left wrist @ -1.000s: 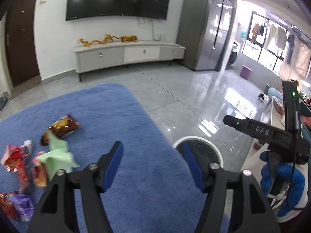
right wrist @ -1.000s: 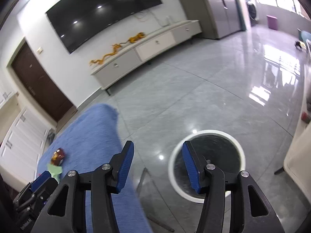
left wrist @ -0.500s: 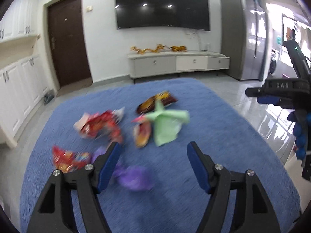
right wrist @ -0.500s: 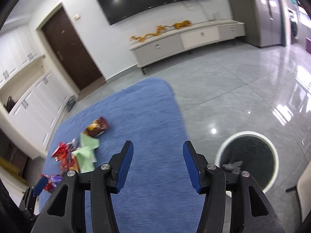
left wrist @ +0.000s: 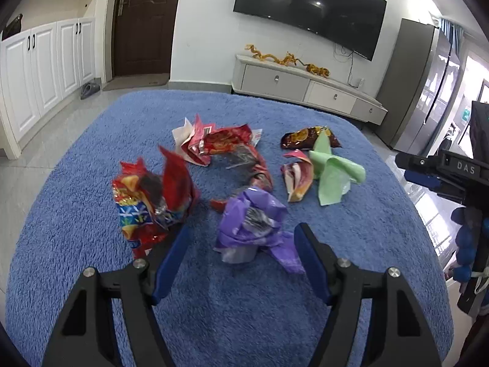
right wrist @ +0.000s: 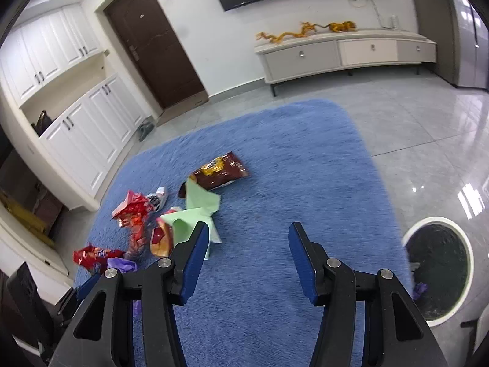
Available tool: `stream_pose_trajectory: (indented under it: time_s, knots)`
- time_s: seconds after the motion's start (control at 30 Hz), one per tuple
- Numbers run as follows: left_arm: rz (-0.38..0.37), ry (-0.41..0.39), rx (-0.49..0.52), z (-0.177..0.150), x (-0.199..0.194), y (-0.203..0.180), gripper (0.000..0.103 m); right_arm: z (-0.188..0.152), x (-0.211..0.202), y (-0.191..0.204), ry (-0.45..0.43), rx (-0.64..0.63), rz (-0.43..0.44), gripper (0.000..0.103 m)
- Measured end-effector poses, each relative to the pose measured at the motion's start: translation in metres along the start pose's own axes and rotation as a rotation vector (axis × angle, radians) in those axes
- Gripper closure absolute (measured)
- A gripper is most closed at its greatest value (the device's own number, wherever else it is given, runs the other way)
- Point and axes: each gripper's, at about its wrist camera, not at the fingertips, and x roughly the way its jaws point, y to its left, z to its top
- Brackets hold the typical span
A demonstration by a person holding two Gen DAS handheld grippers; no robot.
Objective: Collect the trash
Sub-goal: 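Return both tools to the rug toward the purple bag and green paper, then grasp the purple plastic bag with the left tool while the right tool grasps the green paper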
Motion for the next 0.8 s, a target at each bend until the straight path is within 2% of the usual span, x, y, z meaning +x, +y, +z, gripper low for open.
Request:
stream_pose_trajectory:
  time_s: [0.2, 0.4, 0.8]
  knots:
    - [-0.062, 0.038, -0.047, 0.009, 0.016, 0.005, 0.035, 0.002, 0.021, 0.016, 0.026, -0.021, 0.051, 0.049]
    - [-0.088, 0.088, -0.049, 0.005, 0.032, 0.003, 0.057, 0.004, 0.045, 0.03, 0.058, -0.037, 0.097, 0.048]
    - [-0.138, 0.08, -0.043, 0.004, 0.033, 0.001, 0.061, 0.009, 0.099, 0.035, 0.114, 0.034, 0.2, 0.048]
